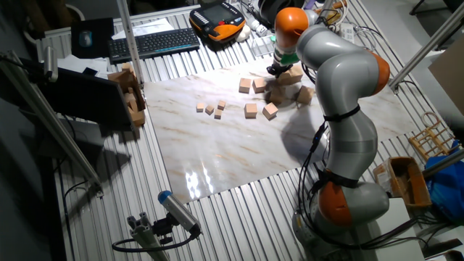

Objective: Stack the blocks into a cross shape

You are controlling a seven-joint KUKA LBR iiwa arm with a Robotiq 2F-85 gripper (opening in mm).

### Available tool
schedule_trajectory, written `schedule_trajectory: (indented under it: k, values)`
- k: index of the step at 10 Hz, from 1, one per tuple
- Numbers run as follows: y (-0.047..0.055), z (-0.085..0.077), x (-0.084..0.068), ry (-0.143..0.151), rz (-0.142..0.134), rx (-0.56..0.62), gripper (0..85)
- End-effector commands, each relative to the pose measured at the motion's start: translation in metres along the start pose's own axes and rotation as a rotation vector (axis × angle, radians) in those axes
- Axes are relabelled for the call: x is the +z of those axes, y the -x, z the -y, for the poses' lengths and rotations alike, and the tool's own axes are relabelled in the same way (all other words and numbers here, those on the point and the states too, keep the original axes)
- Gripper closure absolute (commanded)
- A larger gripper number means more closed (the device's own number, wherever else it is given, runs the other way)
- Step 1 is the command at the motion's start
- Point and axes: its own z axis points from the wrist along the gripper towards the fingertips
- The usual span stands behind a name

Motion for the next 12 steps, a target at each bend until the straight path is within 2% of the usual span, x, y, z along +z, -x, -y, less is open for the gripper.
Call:
schedule_trajectory:
  k: [1,6,12]
  values:
    - [0.0003,0.0005,0.0005,-0.003,0.003,0.002,85.0]
    - [0.002,0.0029,0.0,-0.026,0.014,0.017,85.0]
    - [0.0025,0.0038,0.0007,-0.038,0.024,0.025,85.0]
